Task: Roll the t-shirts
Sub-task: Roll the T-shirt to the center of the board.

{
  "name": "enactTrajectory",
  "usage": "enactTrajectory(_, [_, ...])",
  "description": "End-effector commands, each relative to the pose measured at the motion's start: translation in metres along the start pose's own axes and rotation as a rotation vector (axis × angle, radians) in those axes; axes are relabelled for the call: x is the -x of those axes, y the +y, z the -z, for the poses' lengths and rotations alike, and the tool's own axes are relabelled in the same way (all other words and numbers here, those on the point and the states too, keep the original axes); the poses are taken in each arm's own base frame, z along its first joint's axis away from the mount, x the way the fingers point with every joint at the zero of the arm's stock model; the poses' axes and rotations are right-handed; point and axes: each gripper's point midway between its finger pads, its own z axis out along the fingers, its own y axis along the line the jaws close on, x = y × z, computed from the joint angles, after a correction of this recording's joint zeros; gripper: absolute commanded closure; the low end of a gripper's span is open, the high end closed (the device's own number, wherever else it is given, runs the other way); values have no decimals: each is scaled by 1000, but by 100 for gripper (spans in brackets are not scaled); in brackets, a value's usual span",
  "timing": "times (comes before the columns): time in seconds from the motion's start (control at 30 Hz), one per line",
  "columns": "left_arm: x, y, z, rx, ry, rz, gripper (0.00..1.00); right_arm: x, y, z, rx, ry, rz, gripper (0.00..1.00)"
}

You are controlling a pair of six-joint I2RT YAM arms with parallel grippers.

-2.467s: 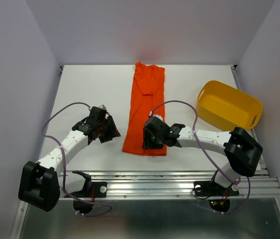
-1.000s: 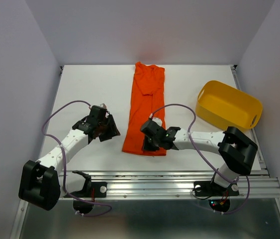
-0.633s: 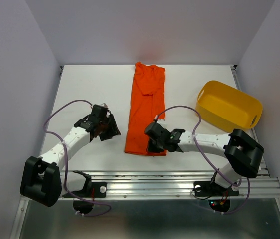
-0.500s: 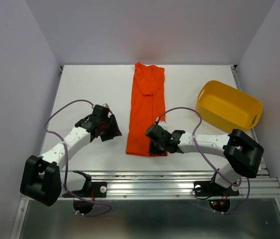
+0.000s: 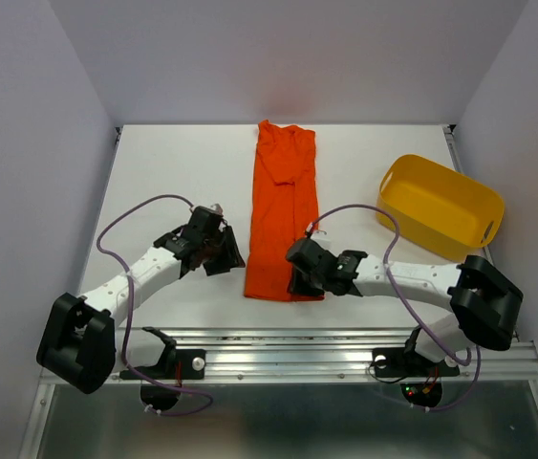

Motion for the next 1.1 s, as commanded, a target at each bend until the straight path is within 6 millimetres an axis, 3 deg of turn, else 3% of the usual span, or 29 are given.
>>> enactTrajectory(0.0, [-30,-13,-8,-57,65,9,44,19,-6,24,-13,-95,-4,64])
enactTrajectory(0.2, [-51,-14,-15,-70,95,35,48,11,-46,25,-60,-73,-36,57])
enactTrajectory(0.53, [-70,-4,-28,-51,133,60,52,20,-88,29,-49,-65,-144,50])
enactTrajectory(0.77, [-76,-1,-34,-42,149,64,58,13,-91,14,-16,-4,-136,51])
enactTrajectory(0.93, [-79,2,-35,-34,150,72,61,11,-91,6,-3,7,-147,59])
enactTrajectory(1.07, [-79,3,-36,-31,148,74,70,9,-94,3,-16,9,-149,73])
